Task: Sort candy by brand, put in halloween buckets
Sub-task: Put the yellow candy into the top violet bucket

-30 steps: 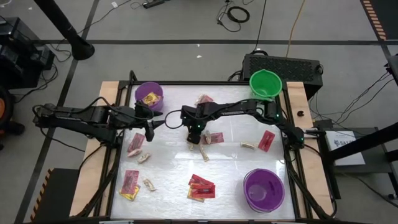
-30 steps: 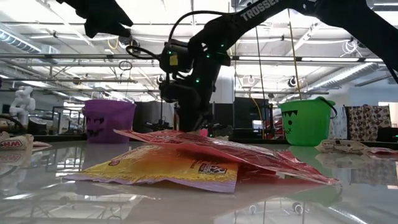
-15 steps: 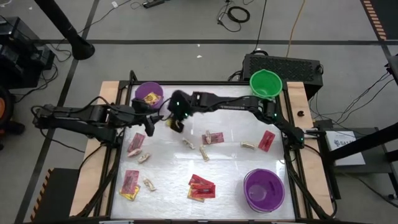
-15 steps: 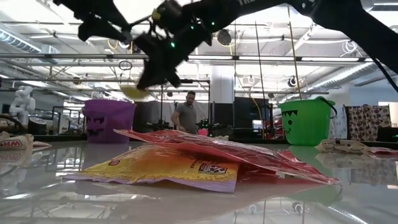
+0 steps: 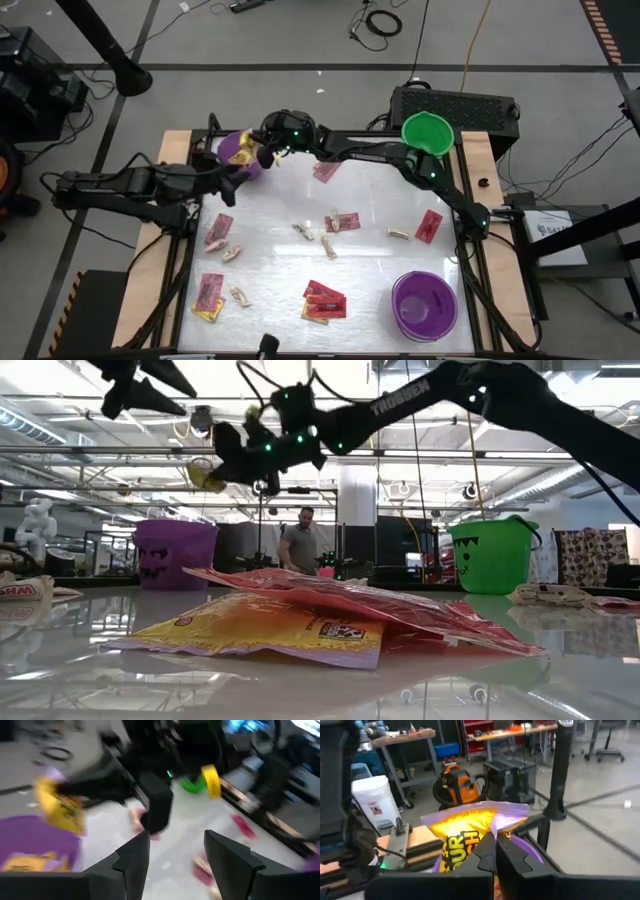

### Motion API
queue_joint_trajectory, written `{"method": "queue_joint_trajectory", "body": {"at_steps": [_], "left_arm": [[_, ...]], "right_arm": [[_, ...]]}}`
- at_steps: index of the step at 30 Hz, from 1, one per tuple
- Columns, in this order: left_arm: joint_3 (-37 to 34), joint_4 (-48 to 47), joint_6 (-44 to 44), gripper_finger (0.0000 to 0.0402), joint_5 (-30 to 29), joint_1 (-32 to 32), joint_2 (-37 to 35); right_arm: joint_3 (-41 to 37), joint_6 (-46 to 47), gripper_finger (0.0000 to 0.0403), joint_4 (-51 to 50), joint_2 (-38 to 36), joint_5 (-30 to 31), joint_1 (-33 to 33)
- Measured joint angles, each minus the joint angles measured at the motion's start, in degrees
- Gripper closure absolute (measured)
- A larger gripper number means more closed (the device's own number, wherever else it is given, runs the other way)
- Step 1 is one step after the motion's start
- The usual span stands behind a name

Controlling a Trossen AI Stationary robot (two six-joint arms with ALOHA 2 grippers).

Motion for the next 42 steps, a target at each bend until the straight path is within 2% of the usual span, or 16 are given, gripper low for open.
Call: {"method": "queue_joint_trajectory", "body": {"at_steps": [3,10,21,28,34,37,42], "left_arm": [[0.03,-2.55,-0.48,0.0206,-3.39,1.2,-0.85],[-0.02,-11.61,-6.33,0.0206,-2.81,5.78,-0.42],[-0.02,-11.79,-6.95,0.0206,-0.08,8.47,-0.36],[-0.02,-11.84,-6.26,0.0206,0.95,8.45,-0.19],[-0.02,-11.96,-4.15,0.0206,1.21,8.45,-0.19],[-0.02,-12.09,-2.81,0.0206,1.77,8.45,-0.19],[-0.02,-13.07,-0.33,0.0206,5.09,8.45,-0.19]], "right_arm": [[0.19,4.09,0.0403,2.87,2.12,-1.22,-1.15],[-0.13,8.13,0.0402,1.99,5.95,-5.82,-1.86],[0.13,7.05,0.0399,8.79,5.44,-4.61,-0.49],[0.11,4.63,0.0349,9.36,5.44,-3.86,0.13],[0.11,10.17,0.0283,9.14,5.44,-4.28,-0.28],[0.11,13.06,0.0257,9.09,5.28,-9.12,-1.13],[0.11,20.34,0.0236,8.07,3.89,-27.05,-2.36]]}}
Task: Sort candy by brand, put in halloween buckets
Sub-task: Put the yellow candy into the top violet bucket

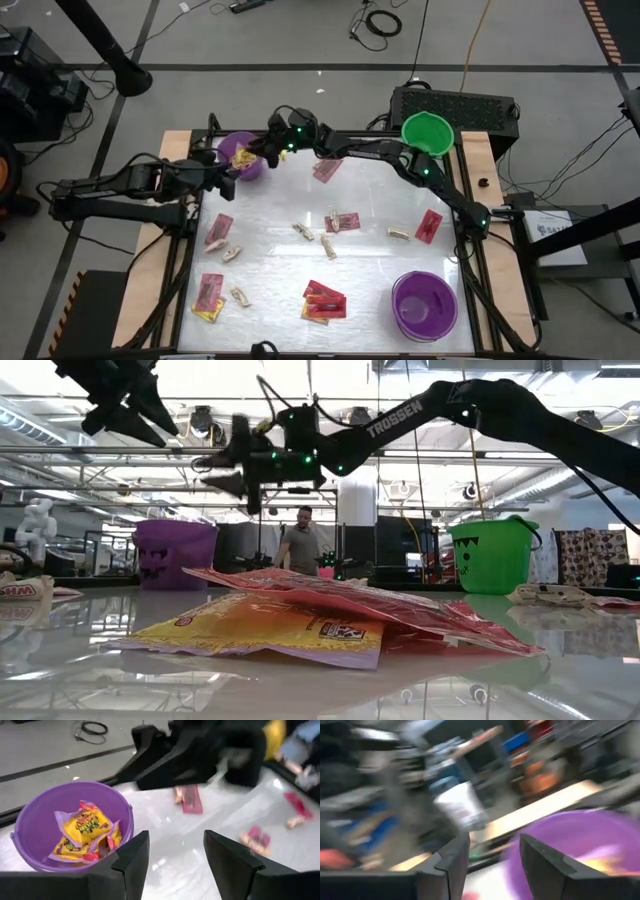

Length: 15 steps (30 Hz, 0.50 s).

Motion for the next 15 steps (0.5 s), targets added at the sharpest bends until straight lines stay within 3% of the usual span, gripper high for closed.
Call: {"method": "queue_joint_trajectory", "body": {"at_steps": [5,8,11,15], "left_arm": [[-0.23,-1.82,3.34,0.0206,0.36,0.01,0.37],[-1.01,-1.78,5.13,0.0206,0.58,0.02,0.45],[-1.54,-2.22,7.25,0.0206,1.32,0.02,0.89],[-3.09,-3.1,7.57,0.0206,1.82,0.01,1.2]], "right_arm": [[0.01,6.96,0.0235,-1.82,-1.14,-19.54,0.7],[0.0,10.87,0.0235,-2.29,-1.15,-27.48,3.17],[0.0,12.74,0.0235,-2.77,-1.36,-30.77,6.62],[0.0,10.23,0.0235,-4.97,-1.36,-29.56,11.59]]}}
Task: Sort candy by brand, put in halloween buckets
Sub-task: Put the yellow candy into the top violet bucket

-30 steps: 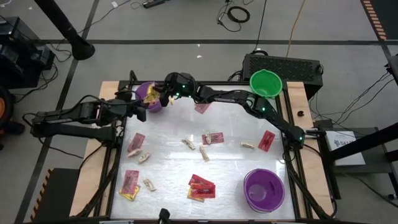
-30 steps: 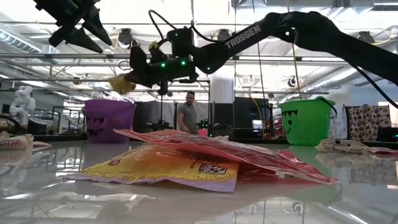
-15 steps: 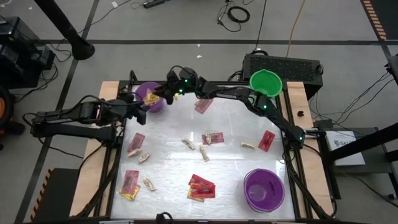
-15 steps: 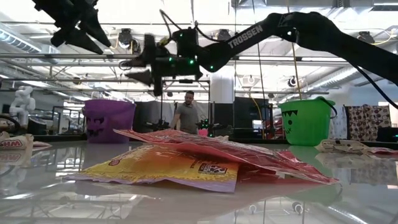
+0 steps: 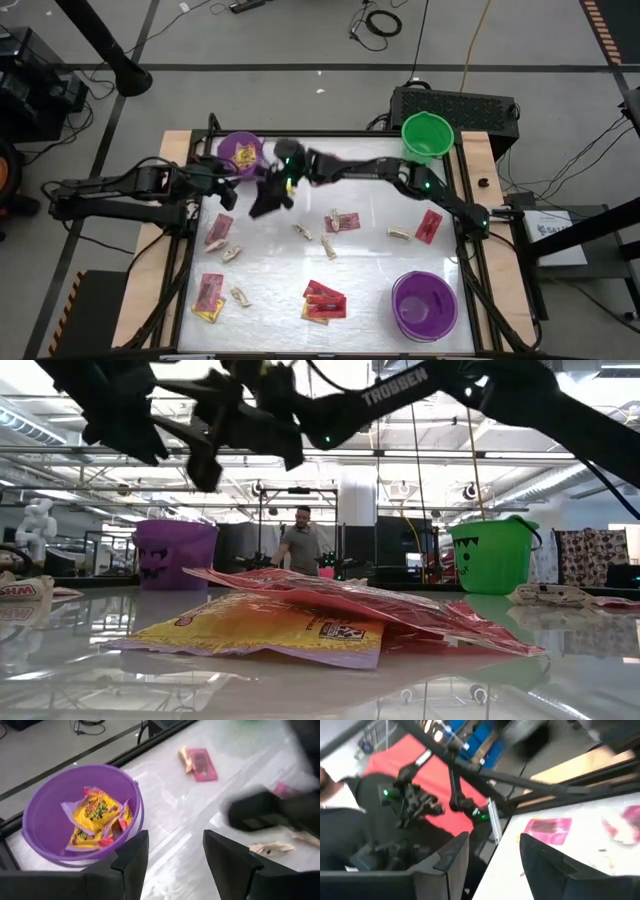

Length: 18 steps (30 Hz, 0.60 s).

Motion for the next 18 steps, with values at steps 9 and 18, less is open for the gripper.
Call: {"method": "queue_joint_trajectory", "body": {"at_steps": [9,18], "left_arm": [[-2.16,0.96,0.0,0.0206,1.3,0.01,1.08],[-2.16,5.29,0.26,0.0206,11.19,-0.01,1.7]], "right_arm": [[0.0,-21.53,0.0235,-8.43,0.0,15.38,7.53],[0.0,-25.39,0.0235,-10.33,0.0,17.62,11.17]]}}
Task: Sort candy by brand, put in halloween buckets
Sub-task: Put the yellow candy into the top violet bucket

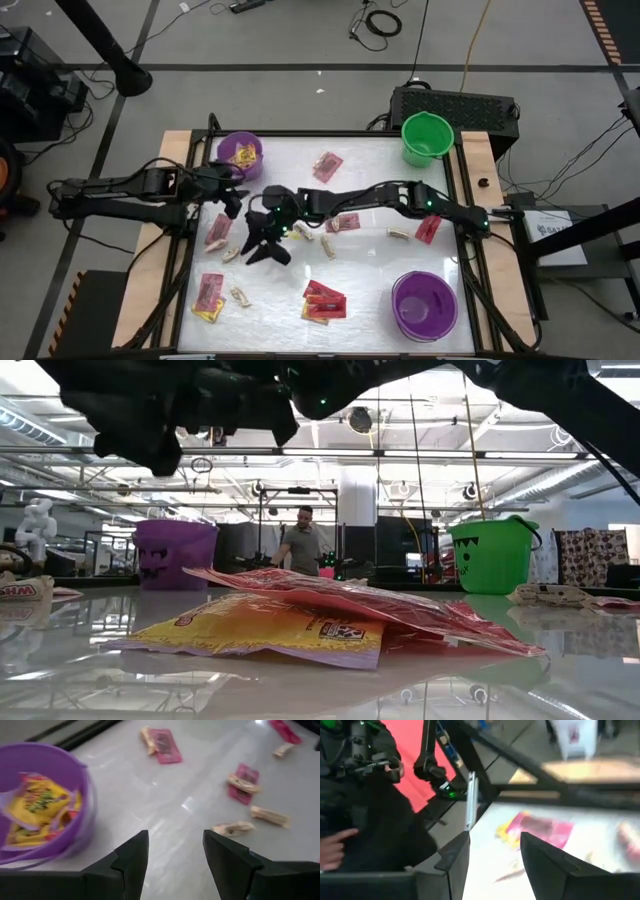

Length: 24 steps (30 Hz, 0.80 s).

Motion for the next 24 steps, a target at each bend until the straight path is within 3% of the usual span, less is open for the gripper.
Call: {"method": "queue_joint_trajectory", "body": {"at_steps": [4,6,9,12,15,18,24], "left_arm": [[0.0,0.08,-0.43,0.0206,1.01,-0.04,0.0],[0.0,0.26,-0.46,0.0206,1.01,-0.04,0.01],[0.0,1.43,-1.98,0.0206,1.04,-0.04,0.01],[0.0,1.61,-2.32,0.0206,1.08,-0.04,0.01],[0.0,1.52,-1.95,0.0206,1.14,-0.04,0.01],[0.0,1.68,-1.92,0.0206,1.1,-0.04,0.1],[0.0,4.08,-1.44,0.0206,0.81,-0.04,2.05]], "right_arm": [[0.0,12.61,0.0235,-8.37,-0.15,-12.8,0.25],[0.01,18.33,0.0235,-18.32,-0.53,-20.59,1.19],[0.0,13.21,0.0235,-37.89,-0.96,-25.52,4.0],[0.0,2.12,0.0235,-54.2,-0.96,-18.97,6.55],[0.0,-5.69,0.0235,-62.79,-0.96,-7.85,8.81],[-0.02,-8.91,0.0235,-62.02,-0.96,2.32,11.33],[0.02,-6.38,0.0235,-55.98,-2.44,11.63,13.24]]}}
